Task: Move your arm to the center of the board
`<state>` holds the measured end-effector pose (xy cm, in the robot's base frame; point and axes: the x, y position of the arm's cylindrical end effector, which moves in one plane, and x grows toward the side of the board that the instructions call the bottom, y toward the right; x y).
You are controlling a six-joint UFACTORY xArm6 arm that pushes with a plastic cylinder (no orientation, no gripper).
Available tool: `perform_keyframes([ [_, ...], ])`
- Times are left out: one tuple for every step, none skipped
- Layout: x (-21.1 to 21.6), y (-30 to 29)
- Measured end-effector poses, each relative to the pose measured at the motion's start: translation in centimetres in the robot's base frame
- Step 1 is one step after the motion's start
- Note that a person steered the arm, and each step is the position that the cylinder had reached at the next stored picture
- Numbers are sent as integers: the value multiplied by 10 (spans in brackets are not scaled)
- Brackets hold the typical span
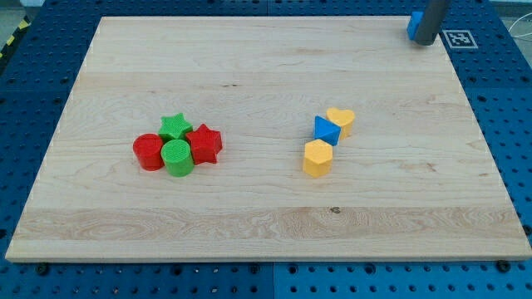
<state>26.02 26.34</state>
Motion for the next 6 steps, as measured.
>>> perform_keyframes([
  [6, -21],
  [15, -98],
  [52, -155],
  [98, -202],
  [148, -245],
  [223, -249],
])
